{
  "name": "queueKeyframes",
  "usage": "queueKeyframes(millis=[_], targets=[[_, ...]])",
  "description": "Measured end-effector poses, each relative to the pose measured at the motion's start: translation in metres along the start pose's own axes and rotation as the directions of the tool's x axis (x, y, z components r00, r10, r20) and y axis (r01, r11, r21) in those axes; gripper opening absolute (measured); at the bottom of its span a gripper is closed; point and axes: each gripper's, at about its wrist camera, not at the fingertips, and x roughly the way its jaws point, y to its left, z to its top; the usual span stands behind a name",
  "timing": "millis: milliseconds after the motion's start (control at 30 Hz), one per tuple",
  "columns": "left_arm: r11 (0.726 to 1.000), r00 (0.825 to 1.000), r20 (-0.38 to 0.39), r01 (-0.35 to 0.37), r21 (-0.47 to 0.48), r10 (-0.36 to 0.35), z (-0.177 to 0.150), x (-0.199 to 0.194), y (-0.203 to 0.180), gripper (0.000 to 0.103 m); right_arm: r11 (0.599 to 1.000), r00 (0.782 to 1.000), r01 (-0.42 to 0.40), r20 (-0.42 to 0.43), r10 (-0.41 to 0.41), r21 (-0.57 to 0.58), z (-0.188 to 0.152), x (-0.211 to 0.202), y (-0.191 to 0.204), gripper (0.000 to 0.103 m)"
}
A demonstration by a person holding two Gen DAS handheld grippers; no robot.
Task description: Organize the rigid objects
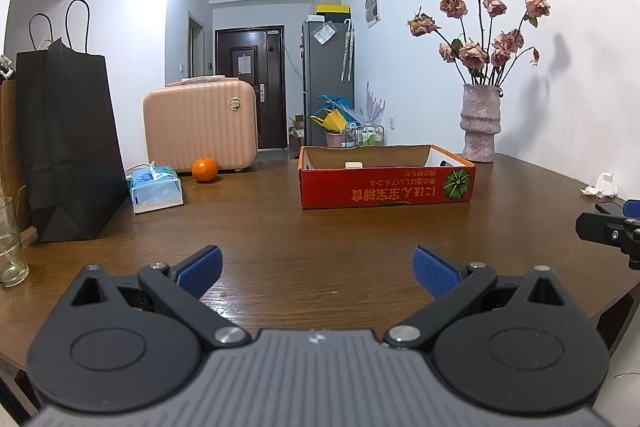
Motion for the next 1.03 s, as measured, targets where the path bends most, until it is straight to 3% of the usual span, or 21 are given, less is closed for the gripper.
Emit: queueKeyframes(millis=[1033], targets=[[1.0,0.999,0.035,0.008,-0.013,-0.007,0.0009,-0.0047,0.0006,0.103,1.0,1.0,0.004,-0.004,-0.004,-0.002,-0.001,-0.0002,0.0019,0.103]])
